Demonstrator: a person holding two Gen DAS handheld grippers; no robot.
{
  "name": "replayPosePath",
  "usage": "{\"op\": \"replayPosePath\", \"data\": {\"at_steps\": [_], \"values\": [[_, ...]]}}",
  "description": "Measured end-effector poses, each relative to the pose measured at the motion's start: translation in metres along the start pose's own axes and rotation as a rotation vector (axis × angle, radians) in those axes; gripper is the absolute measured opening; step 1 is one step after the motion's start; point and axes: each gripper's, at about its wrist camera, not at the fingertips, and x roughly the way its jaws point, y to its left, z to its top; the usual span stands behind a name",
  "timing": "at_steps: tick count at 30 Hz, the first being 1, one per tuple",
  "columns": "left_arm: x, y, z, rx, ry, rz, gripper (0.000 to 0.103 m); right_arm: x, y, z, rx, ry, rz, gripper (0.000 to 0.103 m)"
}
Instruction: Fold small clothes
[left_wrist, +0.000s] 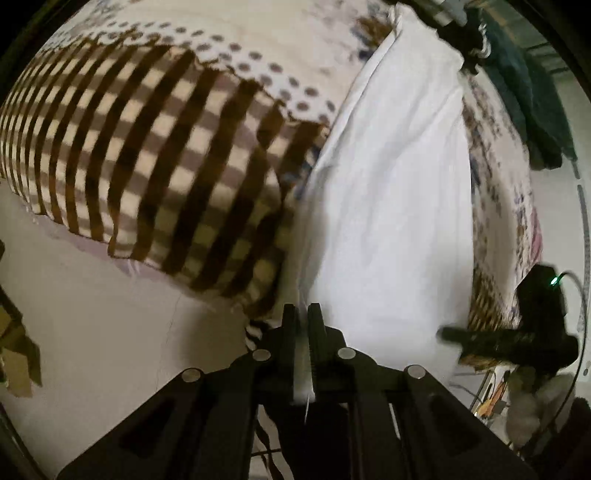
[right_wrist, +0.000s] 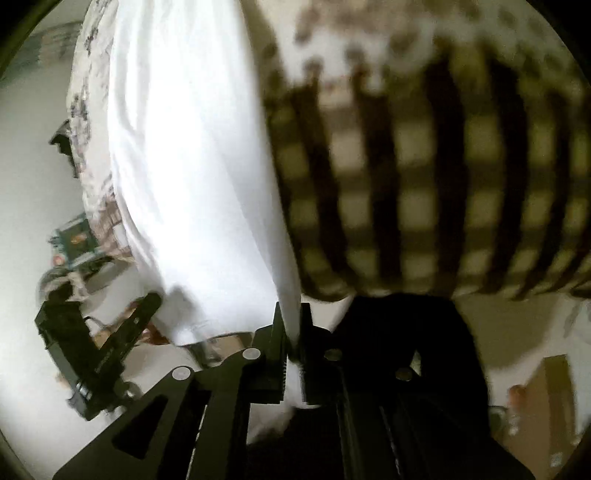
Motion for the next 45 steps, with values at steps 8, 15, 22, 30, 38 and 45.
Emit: {"op": "replayPosePath", "data": {"at_steps": [8,15,22,30,38,45], "values": [[-0.046,-0.026,0.094,0.045,-0.143,-0.04,0.064,-0.127,0.006,0.076,0.019,-0.241,0.088,0.062],[-0.037,-0.103,0.257,0.167,-0.295,-0.17,0.065,-0.194,0.063,0.207,0.054,-0.503,0.166,0.062],[0.019,-0.176,0.397,0.293,-0.3,-0.22,0.065,-0.199,0.118,0.361,0.027,-0.594,0.149,0.062],[0.058,-0.19,0.442,0.35,-0.285,-0.281,0.006,-0.183,0.12,0.41,0.029,-0.626,0.136,0.009],[0.081,-0.164,0.469,0.215,-0.187,-0.408,0.01,-0.176,0.119,0.441,-0.058,-0.591,-0.007,0.01],[0.058,-0.122,0.464,0.101,-0.203,-0.517,0.061,-0.21,0.081,0.425,0.059,-0.572,0.239,0.062]]}}
